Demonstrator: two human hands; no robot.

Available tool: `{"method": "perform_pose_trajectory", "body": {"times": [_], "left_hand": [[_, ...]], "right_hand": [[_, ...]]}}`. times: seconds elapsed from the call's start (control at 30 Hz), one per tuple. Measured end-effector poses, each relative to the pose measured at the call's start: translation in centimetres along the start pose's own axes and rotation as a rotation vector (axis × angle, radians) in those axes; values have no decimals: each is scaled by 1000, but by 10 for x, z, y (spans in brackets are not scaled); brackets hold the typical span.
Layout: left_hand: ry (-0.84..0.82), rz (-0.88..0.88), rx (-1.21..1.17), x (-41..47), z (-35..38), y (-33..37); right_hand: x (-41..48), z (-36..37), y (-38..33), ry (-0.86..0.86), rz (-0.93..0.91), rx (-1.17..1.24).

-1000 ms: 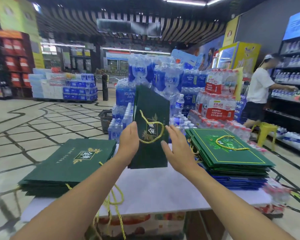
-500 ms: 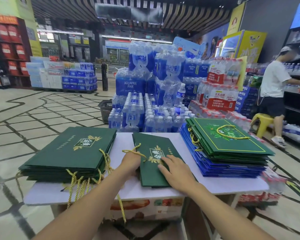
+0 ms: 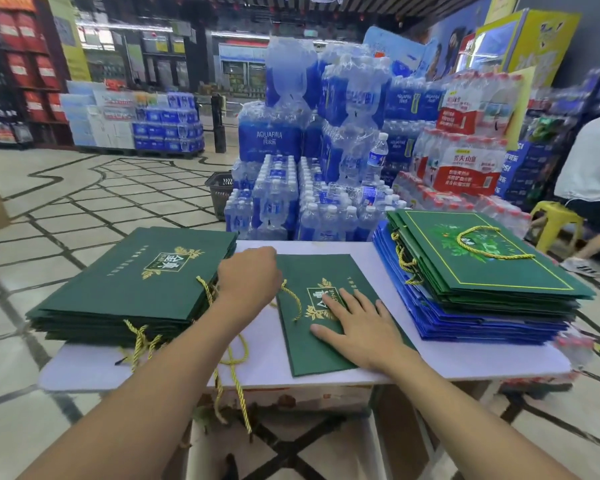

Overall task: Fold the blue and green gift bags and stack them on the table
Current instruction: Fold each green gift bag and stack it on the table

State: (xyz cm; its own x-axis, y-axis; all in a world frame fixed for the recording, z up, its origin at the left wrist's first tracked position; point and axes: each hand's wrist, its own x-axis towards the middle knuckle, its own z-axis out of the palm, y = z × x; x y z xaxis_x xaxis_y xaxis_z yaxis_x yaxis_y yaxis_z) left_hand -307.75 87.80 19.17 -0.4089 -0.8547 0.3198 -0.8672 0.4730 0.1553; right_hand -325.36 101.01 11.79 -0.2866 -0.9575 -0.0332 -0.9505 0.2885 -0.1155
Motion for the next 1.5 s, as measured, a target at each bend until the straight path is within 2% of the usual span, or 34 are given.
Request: {"method": "perform_pose_trajectory", "body": {"times": [0.07, 0.13, 0.27, 0.33, 0.77, 1.0, 1.13, 1.3, 1.37, 1.43, 1.5], "left_hand": [[61, 113, -161, 4, 20, 9], [19, 249, -240, 11, 44, 17], [-333, 225, -78, 25, 78, 25], [-402, 207, -1, 30, 89, 26], [-406, 214, 2, 33, 101, 24], [-294, 216, -162, 12, 79, 16], [-209, 255, -122, -18, 63, 0], [-331, 140, -30, -42, 66, -13], [-329, 95, -14, -44, 66, -17], [-318, 85, 3, -46, 66, -20], [-312, 74, 3, -47, 67, -21]], "right_hand": [[2, 2, 1, -4, 1, -12], [2, 5, 0, 3, -1, -20], [3, 6, -1, 10, 1, -33], [4, 6, -1, 9, -1, -40], [6, 11, 1, 17, 0, -28], [3, 7, -1, -15, 38, -8], [6, 6, -12, 3, 95, 9], [14, 1, -29, 27, 134, 101], [11, -6, -26, 88, 201, 130], [4, -14, -19, 144, 321, 61], [-3, -21, -15, 119, 364, 10]]}}
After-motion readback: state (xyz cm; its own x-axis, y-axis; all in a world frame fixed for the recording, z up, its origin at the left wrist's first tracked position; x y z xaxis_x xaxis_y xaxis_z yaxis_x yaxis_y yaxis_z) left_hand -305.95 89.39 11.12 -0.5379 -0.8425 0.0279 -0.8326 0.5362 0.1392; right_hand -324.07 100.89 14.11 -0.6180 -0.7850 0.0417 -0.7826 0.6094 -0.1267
